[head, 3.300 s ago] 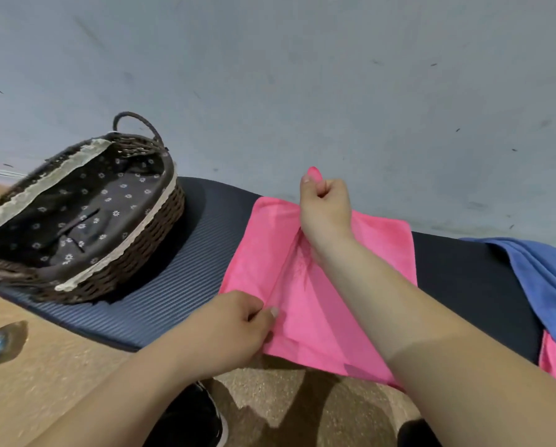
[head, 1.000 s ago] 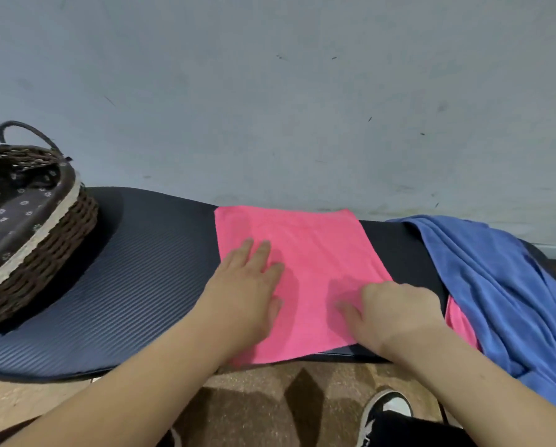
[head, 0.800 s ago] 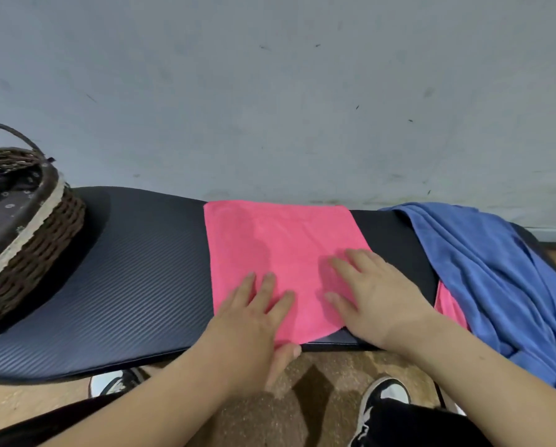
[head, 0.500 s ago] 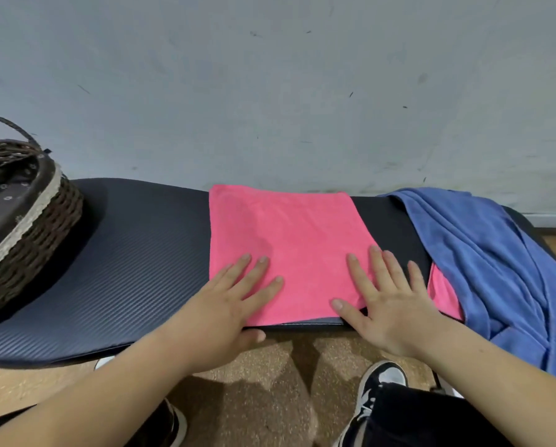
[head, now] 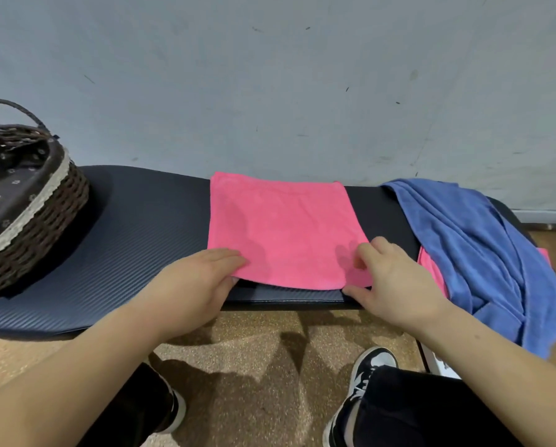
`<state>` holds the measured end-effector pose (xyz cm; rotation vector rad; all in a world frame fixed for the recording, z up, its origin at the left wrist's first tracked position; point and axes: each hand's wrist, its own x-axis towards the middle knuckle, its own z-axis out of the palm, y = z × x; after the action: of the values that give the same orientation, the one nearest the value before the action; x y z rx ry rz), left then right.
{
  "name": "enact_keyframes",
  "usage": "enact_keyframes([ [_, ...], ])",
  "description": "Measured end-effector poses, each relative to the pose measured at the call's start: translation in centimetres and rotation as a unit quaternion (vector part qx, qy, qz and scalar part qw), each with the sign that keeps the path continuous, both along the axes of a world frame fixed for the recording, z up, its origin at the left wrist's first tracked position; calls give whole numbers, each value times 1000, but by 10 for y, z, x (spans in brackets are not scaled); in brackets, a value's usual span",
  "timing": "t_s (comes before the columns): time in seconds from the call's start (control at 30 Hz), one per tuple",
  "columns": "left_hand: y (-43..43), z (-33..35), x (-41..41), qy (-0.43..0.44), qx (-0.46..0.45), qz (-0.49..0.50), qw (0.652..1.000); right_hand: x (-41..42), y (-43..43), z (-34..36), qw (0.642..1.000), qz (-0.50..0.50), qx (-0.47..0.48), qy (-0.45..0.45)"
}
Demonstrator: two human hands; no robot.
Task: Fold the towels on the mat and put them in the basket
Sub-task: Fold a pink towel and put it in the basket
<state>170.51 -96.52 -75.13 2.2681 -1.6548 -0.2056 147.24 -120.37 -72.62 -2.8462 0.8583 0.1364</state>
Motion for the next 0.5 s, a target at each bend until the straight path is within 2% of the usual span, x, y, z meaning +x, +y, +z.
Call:
enact_keyframes([
  [0.13,-3,3,1,-5,6,-16,1000,-3,-6,-6,997,66,41,-16],
  [0.3,-2,10,10,-7,29,-11,999,-7,-14,-5,996,48,49,62],
  [0.43,3,23,18,75,12,58,995,-10,-12,-2,996,76,-3,-53],
  [0.5,7,26,18,102,-12,81,991,-9,-7,-5,991,110,8,-78],
])
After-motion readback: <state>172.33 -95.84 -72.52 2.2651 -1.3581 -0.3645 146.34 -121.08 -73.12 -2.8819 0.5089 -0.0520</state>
